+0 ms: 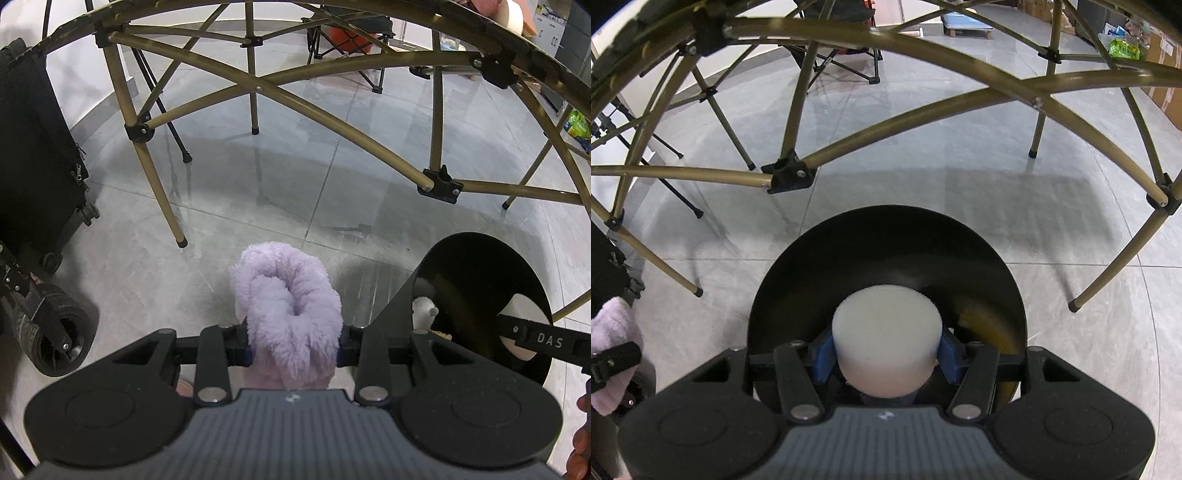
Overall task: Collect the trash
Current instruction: 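Lower the white round sponge into the black bin and open the right tool, then lower the pink headband into the black bin and open the left tool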
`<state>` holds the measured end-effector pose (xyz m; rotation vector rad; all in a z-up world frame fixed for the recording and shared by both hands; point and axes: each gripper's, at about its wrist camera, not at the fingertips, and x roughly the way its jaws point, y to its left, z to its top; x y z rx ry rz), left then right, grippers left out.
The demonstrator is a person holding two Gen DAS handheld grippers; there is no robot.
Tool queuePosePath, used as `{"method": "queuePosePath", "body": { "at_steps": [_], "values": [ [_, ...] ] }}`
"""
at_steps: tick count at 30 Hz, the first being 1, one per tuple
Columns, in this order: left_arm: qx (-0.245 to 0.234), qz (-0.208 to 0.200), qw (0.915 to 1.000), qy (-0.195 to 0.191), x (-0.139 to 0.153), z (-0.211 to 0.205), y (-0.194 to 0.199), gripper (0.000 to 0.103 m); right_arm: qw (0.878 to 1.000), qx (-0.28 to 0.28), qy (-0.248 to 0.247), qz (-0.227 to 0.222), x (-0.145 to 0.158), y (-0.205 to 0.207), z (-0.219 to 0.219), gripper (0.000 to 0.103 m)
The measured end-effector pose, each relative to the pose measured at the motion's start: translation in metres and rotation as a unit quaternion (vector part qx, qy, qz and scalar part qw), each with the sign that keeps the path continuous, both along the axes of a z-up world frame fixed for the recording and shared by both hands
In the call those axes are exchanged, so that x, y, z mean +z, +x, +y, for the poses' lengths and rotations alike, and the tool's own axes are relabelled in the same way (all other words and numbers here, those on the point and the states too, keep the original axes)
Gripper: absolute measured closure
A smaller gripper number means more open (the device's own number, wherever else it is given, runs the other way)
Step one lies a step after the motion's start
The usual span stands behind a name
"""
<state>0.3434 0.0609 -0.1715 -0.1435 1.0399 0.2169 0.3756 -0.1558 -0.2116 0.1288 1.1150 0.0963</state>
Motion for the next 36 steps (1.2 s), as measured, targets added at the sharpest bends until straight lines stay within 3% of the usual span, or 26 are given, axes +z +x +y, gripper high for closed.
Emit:
{"method": "queuePosePath", "body": {
  "at_steps": [8, 11, 13, 17, 36],
  "values": [
    [0.005, 0.0, 1.0, 0.0, 0.0, 0.002, -0.001, 0.067, 1.0, 0.004, -0.006, 0.002, -0.003, 0.0, 0.004, 0.047],
    [0.004, 0.0, 1.0, 0.0, 0.001, 0.002, -0.001, 0.067, 1.0, 0.001, -0.002, 0.002, -0.002, 0.001, 0.003, 0.043],
    [0.003, -0.001, 1.0, 0.0, 0.002, 0.001, -0.002, 0.067, 1.0, -0.005, 0.001, 0.001, -0.001, 0.002, 0.001, 0.019],
    [0.002, -0.004, 1.0, 0.001, 0.003, 0.0, -0.003, 0.067, 1.0, -0.008, 0.004, -0.003, 0.002, 0.003, -0.002, 0.0],
    [-0.008, -0.008, 0.9999, 0.002, 0.007, -0.008, -0.003, 0.067, 1.0, 0.0, 0.004, -0.01, 0.01, -0.003, -0.005, 0.0]
  ]
}}
